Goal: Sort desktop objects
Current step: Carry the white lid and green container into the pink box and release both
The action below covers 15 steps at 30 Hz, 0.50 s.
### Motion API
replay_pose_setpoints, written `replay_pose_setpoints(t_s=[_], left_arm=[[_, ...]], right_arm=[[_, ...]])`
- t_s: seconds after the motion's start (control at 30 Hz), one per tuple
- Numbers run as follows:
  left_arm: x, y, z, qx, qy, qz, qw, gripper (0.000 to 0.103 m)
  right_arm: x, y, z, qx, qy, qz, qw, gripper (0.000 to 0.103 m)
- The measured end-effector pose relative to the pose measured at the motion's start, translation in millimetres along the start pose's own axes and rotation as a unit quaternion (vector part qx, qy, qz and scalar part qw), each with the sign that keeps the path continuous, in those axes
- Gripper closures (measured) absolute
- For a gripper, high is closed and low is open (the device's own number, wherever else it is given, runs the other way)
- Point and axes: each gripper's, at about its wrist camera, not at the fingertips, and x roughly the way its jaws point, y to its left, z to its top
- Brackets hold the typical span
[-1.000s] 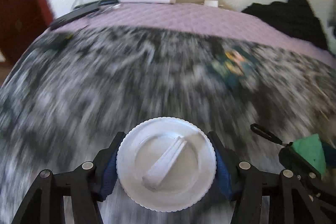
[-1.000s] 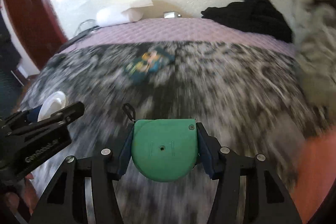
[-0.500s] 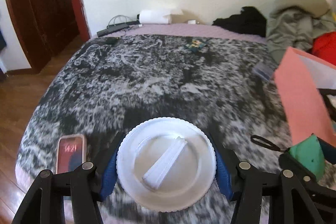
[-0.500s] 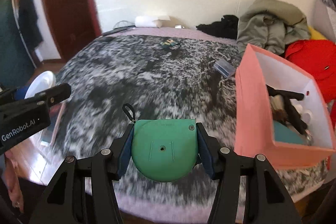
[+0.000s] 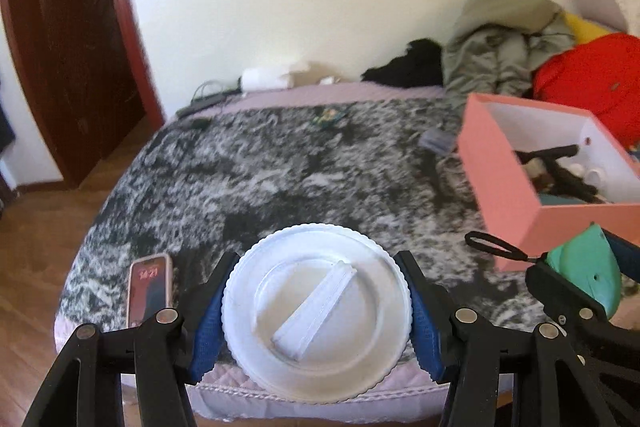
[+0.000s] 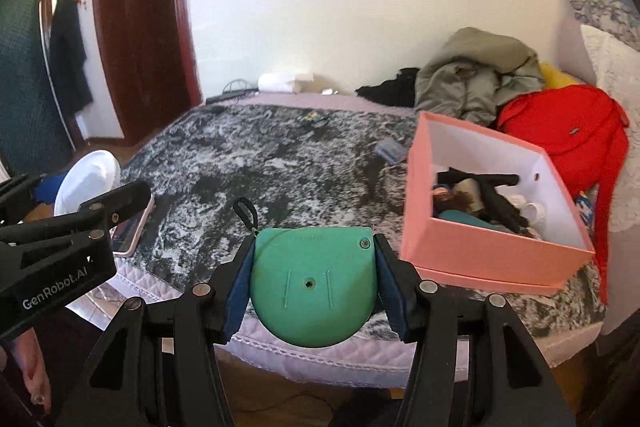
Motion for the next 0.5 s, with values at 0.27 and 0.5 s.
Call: replay_pose_setpoints(t_s=[0.27,0.5], left_arm=[[-13,-66,29,0.047,-0.027,-0.042,0.9977,0.038],[-2,-139,69,0.088,-0.037,-0.092,0.9911,0.038]], right_arm=[[-40,-52,-1,0.030,-0.032,-0.036,0.998,0.044],[-63,-122,15,0.061,-0.066,-0.088,0.992,0.044]])
